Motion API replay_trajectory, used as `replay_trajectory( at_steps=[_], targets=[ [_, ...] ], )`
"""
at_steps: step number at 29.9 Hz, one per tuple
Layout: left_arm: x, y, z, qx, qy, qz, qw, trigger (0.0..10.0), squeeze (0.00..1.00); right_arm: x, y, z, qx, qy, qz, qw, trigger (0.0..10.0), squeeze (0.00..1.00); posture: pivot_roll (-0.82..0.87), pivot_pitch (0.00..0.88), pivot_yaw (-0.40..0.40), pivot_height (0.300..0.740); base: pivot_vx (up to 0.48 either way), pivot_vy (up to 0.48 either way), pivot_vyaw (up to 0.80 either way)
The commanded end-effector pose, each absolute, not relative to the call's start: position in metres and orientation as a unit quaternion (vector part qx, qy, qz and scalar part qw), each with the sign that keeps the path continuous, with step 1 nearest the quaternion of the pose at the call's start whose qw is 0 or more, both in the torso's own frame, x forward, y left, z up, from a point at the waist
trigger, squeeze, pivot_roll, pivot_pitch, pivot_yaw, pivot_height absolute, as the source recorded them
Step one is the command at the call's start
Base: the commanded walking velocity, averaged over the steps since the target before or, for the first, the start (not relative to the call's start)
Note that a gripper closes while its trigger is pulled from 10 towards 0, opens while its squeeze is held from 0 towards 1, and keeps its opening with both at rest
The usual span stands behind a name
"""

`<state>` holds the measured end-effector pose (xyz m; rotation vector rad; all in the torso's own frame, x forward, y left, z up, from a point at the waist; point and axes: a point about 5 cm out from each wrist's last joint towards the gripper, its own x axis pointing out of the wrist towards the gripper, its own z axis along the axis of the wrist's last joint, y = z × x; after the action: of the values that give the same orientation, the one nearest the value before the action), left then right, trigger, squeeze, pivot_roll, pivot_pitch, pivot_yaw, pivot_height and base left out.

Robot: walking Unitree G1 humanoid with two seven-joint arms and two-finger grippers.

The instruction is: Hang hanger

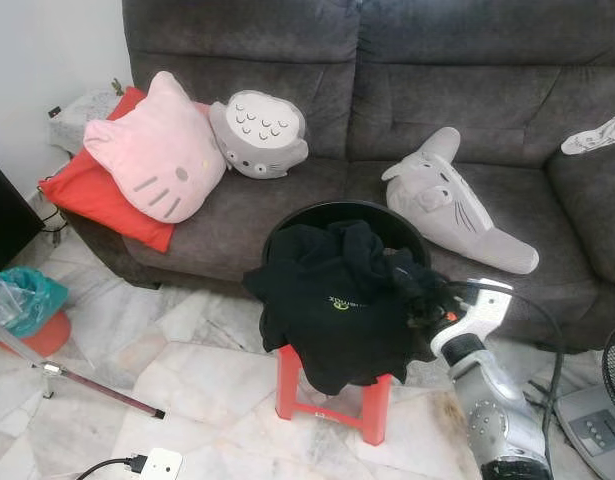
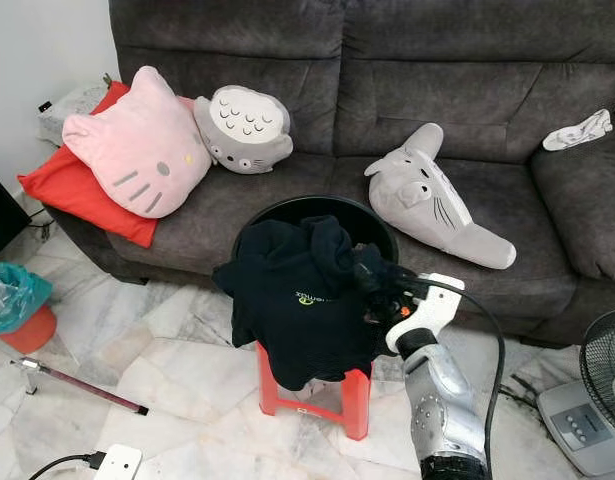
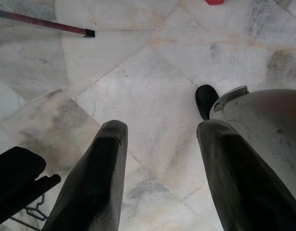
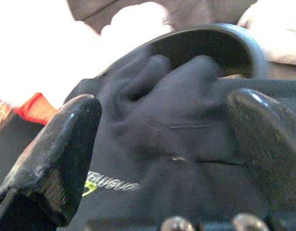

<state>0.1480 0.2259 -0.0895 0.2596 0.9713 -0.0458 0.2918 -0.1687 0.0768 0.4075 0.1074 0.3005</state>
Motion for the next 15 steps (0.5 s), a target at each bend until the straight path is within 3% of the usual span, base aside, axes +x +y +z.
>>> replay_trajectory(
  at_steps=[1,10,15],
  targets=[
    [0.142,0.227,-0.092,0.119,0.477,-0.020,0.871,10.0,0.00,0.292,-0.159,0.091,0.148,0.029,0.195,0.969,10.0,0.00,-0.05,0.021,0.056,0.740,0.000,0.000,0.00],
    [0.142,0.226,-0.092,0.117,0.479,-0.024,0.870,10.0,0.00,0.285,-0.153,0.096,0.108,0.032,0.246,0.963,10.0,0.00,-0.05,0.022,0.056,0.740,0.000,0.000,0.00],
    [0.142,0.226,-0.092,0.117,0.478,-0.023,0.870,10.0,0.00,0.285,-0.172,0.099,0.024,0.048,0.233,0.971,10.0,0.00,-0.05,0.024,0.056,0.740,0.000,0.000,0.00]
  ],
)
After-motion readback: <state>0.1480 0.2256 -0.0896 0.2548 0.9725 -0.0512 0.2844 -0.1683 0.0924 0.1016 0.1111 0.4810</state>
